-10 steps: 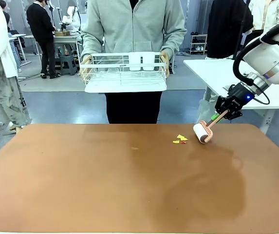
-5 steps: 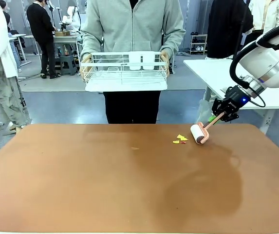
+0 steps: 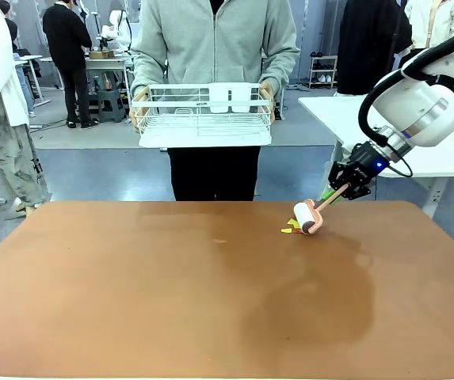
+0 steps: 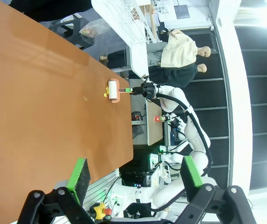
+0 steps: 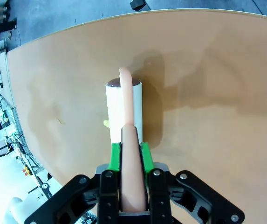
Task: Clean the table.
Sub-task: Clean the table with the Lint Roller when the human lifts the Dish drying rack.
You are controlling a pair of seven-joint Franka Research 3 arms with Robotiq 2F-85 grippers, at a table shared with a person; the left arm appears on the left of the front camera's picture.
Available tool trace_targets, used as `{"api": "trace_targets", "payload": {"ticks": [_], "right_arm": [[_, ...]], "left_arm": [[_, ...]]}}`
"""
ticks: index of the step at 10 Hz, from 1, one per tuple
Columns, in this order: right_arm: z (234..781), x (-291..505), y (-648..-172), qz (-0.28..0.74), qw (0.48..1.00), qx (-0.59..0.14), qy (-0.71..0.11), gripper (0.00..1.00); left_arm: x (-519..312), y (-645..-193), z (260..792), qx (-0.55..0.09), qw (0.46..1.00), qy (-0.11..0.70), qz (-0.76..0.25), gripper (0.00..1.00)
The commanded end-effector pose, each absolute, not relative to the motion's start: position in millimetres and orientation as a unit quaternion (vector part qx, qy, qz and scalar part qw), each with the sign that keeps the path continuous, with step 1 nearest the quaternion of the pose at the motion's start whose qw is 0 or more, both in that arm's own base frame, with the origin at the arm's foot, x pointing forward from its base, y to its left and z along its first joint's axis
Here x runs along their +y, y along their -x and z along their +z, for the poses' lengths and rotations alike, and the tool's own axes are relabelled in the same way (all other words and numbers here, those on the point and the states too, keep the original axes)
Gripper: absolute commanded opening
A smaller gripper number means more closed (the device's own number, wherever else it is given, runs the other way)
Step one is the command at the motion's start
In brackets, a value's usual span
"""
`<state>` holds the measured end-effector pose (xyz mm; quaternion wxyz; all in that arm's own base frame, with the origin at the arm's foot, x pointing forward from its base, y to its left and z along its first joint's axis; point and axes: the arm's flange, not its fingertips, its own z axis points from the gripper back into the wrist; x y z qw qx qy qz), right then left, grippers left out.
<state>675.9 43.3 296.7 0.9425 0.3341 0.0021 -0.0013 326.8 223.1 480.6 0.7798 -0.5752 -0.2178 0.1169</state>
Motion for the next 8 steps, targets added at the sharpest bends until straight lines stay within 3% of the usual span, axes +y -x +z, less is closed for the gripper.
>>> {"api": "trace_targets", "payload": {"ticks": [1,8], "right_arm": [[250.7,68.3,-667.2,-0.007,0.952,0.026,-0.303,0.21],[219.5,154.9,-652.2,0.026,0.945,0.060,-0.320,0.21]], "left_arm": [[224.1,-324.5,482.1,-0.221,0.778,0.577,0.115,1.00],[224.1,-324.5,482.1,-0.221,0.778,0.577,0.115,1.00]]}}
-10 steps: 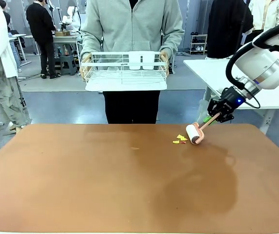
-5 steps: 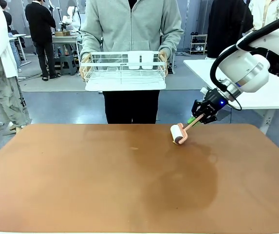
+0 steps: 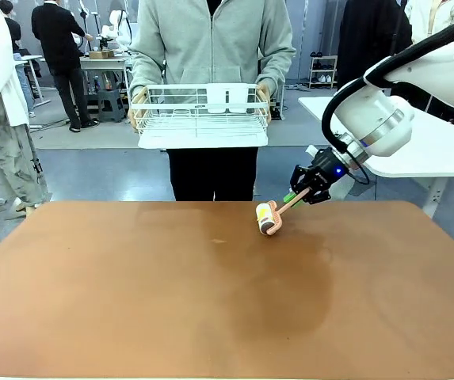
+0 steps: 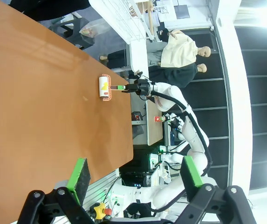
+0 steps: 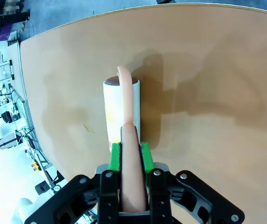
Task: Clean the table.
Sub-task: Clean the table with the Lint Roller when the human lifts the Dish drying rack.
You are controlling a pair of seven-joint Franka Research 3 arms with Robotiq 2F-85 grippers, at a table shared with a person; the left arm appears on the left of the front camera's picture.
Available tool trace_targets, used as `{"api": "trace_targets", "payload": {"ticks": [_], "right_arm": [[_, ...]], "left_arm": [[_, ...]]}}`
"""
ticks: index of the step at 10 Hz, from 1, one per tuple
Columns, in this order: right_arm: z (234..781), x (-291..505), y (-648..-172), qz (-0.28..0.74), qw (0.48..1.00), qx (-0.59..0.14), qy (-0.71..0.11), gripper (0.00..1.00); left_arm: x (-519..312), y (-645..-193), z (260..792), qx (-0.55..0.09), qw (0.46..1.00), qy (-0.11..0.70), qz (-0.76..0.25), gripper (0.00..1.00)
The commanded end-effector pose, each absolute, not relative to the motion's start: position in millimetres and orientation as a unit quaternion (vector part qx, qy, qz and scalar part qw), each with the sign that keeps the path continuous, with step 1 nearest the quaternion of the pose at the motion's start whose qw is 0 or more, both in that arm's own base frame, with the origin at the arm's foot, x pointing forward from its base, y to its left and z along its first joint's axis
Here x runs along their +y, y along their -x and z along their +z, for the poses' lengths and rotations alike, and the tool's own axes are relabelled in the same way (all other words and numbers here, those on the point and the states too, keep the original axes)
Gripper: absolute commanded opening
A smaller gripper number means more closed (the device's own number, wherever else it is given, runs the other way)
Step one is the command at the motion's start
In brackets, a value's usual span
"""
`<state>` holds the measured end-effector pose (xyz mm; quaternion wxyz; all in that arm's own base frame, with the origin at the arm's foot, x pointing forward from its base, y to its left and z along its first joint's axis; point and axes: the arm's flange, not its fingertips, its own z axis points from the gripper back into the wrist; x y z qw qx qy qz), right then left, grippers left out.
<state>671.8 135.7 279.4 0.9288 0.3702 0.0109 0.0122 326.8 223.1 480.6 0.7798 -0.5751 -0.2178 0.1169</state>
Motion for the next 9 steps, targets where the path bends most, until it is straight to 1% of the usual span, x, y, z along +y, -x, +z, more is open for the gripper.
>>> {"api": "trace_targets", "payload": {"ticks": [1,4,6,8,9], "right_arm": [[222.1,168.8,-652.7,0.033,0.945,0.059,-0.319,0.21],[231.7,215.3,-642.4,0.069,0.941,0.060,-0.325,0.21],[236.8,238.2,-638.1,0.074,0.931,0.084,-0.347,0.21],[258.9,238.7,-638.7,0.080,0.933,0.039,-0.348,0.21],[268.2,230.6,-638.7,0.074,0.930,0.033,-0.358,0.21]], "left_arm": [[224.1,-324.5,482.1,-0.221,0.778,0.577,0.115,1.00],[224.1,-324.5,482.1,-0.221,0.778,0.577,0.115,1.00],[224.1,-324.5,482.1,-0.221,0.778,0.577,0.115,1.00],[224.1,-324.5,482.1,-0.221,0.778,0.577,0.115,1.00],[224.1,-324.5,482.1,-0.221,0.778,0.577,0.115,1.00]]}}
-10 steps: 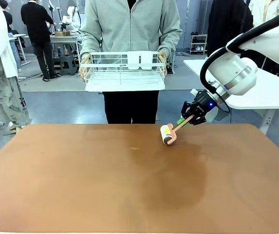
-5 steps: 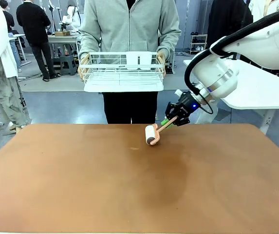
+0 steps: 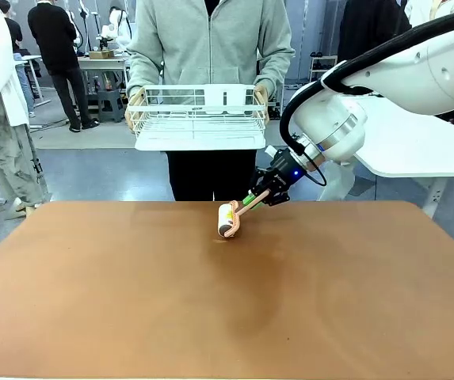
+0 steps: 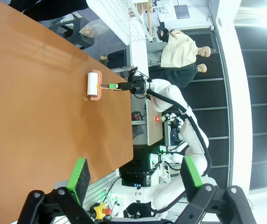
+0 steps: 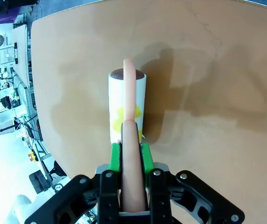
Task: Clean the table.
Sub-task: Clean the table with the Lint Roller when the human lifts the Dish drying rack.
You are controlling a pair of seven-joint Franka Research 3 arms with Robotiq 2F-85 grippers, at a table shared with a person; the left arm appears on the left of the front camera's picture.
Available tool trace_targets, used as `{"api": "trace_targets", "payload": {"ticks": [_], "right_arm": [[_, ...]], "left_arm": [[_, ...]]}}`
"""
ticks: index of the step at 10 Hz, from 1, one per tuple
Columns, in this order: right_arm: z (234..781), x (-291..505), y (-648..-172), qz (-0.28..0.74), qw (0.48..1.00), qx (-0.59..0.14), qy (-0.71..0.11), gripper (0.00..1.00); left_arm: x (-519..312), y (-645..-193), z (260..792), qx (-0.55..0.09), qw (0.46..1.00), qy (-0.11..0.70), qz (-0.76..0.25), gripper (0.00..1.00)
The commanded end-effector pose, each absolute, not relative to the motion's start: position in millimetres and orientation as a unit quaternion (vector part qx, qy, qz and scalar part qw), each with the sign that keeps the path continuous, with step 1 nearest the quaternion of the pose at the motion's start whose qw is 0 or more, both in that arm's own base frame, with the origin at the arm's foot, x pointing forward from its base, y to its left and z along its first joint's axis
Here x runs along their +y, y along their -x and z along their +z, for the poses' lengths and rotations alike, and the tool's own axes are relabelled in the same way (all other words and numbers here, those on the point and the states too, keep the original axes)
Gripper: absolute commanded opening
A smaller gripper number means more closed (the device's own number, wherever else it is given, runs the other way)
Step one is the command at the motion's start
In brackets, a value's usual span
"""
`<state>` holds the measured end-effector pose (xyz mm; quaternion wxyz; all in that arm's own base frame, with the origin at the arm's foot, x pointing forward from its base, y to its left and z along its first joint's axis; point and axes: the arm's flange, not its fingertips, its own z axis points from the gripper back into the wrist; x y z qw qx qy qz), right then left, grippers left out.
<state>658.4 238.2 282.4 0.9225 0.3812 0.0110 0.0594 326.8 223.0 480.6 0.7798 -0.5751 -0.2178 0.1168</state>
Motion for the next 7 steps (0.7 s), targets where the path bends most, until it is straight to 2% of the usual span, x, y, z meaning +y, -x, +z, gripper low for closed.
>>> {"api": "trace_targets", "payload": {"ticks": [1,3,5,7], "right_arm": [[279.0,222.7,-636.4,0.073,0.927,0.029,-0.368,0.21],[314.1,209.1,-626.8,0.086,0.922,0.013,-0.378,0.21],[374.8,189.7,-610.6,0.098,0.925,-0.021,-0.368,0.21],[421.1,162.2,-596.5,0.089,0.934,-0.020,-0.346,0.21]], "left_arm": [[224.1,-324.5,482.1,-0.221,0.778,0.577,0.115,1.00],[224.1,-324.5,482.1,-0.221,0.778,0.577,0.115,1.00],[224.1,-324.5,482.1,-0.221,0.778,0.577,0.115,1.00],[224.1,-324.5,482.1,-0.221,0.778,0.577,0.115,1.00]]}}
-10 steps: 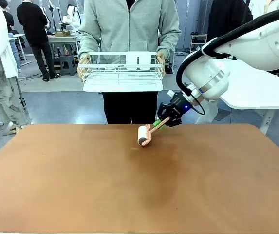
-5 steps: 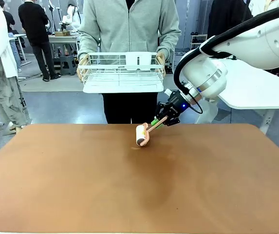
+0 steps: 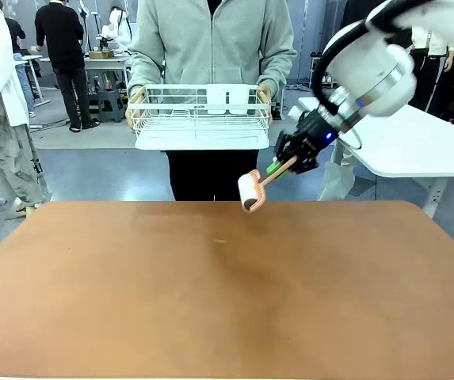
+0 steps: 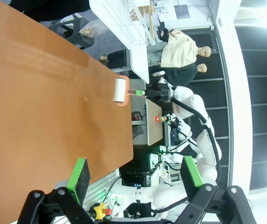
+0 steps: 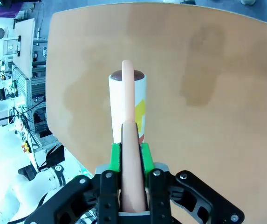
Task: Clean the table.
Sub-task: Clean the table with the Lint Roller when the human lifts the Dish drying rack.
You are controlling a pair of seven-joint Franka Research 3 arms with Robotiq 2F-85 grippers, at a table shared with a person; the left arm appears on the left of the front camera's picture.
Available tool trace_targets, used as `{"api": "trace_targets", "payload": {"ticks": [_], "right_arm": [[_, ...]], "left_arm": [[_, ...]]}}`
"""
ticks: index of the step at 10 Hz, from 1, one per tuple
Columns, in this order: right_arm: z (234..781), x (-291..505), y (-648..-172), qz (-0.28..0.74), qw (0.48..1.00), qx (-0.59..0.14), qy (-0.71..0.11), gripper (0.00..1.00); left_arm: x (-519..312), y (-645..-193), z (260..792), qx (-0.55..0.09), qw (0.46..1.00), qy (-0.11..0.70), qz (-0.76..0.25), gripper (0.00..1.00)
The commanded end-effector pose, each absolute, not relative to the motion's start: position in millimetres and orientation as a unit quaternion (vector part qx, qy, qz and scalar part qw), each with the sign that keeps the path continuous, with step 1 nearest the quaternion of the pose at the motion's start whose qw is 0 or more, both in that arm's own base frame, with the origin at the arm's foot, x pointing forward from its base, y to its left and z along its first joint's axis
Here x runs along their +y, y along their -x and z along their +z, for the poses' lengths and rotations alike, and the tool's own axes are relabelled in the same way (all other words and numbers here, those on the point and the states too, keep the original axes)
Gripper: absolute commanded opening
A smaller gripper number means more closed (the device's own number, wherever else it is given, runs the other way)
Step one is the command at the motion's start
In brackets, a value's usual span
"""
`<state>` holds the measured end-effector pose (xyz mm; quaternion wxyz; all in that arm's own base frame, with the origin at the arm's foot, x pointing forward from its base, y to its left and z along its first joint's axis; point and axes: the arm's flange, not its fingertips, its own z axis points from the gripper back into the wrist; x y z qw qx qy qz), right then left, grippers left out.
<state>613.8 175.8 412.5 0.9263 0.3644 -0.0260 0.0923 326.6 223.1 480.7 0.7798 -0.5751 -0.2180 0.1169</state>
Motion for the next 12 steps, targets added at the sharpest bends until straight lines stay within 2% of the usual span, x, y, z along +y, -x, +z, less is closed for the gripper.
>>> {"api": "trace_targets", "payload": {"ticks": [1,4,8,10,12], "right_arm": [[435.0,148.1,-586.5,0.084,0.943,-0.025,-0.321,0.21],[466.0,89.1,-545.3,0.038,0.976,-0.069,-0.202,0.21],[499.8,25.8,-485.6,0.024,0.988,-0.124,-0.086,0.21],[508.4,5.6,-471.2,0.017,0.993,-0.116,-0.007,0.21],[504.5,-3.2,-473.7,0.014,0.994,-0.107,-0.009,0.21]], "left_arm": [[224.1,-324.5,482.1,-0.221,0.778,0.577,0.115,1.00],[224.1,-324.5,482.1,-0.221,0.778,0.577,0.115,1.00],[224.1,-324.5,482.1,-0.221,0.778,0.577,0.115,1.00],[224.1,-324.5,482.1,-0.221,0.778,0.577,0.115,1.00],[224.1,-324.5,482.1,-0.221,0.778,0.577,0.115,1.00]]}}
